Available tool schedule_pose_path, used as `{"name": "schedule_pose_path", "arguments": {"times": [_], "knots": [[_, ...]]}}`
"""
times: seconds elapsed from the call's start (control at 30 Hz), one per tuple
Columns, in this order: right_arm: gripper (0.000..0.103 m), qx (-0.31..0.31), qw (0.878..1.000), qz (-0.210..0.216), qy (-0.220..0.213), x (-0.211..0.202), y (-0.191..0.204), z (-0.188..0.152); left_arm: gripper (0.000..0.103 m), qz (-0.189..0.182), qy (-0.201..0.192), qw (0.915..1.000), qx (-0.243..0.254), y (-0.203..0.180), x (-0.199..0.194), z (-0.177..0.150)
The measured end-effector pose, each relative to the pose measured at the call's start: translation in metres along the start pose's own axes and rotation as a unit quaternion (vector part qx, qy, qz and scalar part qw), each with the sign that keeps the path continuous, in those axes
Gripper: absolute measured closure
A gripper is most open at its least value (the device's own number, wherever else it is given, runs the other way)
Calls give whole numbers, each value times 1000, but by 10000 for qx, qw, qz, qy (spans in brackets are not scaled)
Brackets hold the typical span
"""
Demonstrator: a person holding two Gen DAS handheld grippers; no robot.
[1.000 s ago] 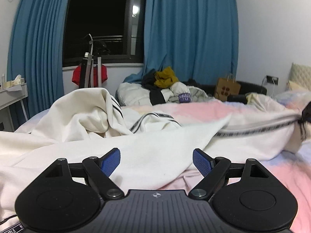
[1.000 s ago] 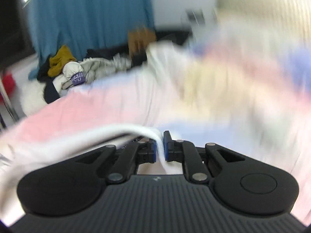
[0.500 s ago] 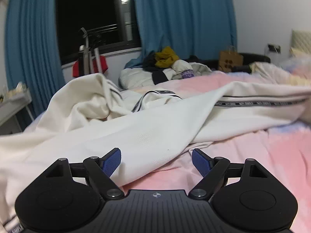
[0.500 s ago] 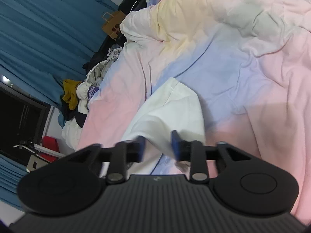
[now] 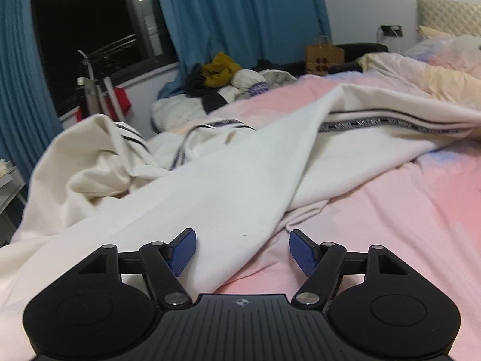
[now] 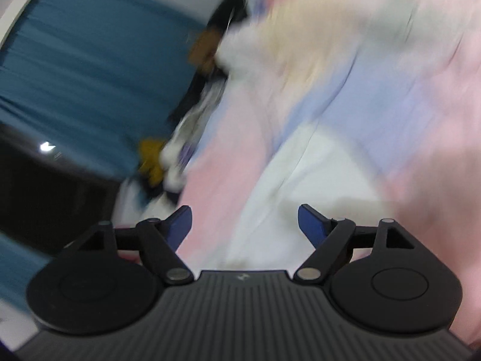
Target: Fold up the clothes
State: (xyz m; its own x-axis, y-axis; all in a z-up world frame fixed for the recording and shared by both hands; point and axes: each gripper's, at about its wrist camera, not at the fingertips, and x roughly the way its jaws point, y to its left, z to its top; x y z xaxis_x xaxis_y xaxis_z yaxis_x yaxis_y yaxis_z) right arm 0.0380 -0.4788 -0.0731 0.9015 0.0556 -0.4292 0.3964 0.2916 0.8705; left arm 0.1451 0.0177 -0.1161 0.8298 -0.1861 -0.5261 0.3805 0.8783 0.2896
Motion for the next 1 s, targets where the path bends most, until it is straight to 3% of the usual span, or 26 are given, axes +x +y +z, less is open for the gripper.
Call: {"name": "schedule_pose_path", "arguments": {"times": [0.2,0.33,0.43,0.53,0.6,0.63,0.77,0.87,0.93,1.0], "knots": [[22,729,9926,-289,925,42,-23,-16,32,0,11,10000,50,-4,18,-4],[23,1207,9796,-476,1533,70,-38,-27,47,8,-21,9996,-265,6,23,0],[24,1152,9776,-119,1756,68,-29,-41,50,-144,27,9982,-589,17,26,1],[23,1175,9831,-502,1310,62,-33,-36,62,-241,0,9968,-761,21,25,2],[23,1250,9859,-726,838,56,-43,-22,79,-339,-3,9954,-893,23,23,5],[23,1263,9863,-862,616,52,-47,-13,96,-390,-10,9944,-982,24,21,7],[24,1574,9824,-1000,-144,43,-57,21,99,-385,-281,9897,-1351,33,2,13],[51,1565,9802,-1144,-412,50,-57,38,99,-445,-426,9827,-1748,43,-16,16],[79,1444,9804,-1242,-509,59,-55,47,99,-479,-539,9771,-2000,48,-33,16],[86,1110,9840,-1222,-676,62,-49,56,100,-482,-651,9724,-2186,51,-54,14]]}}
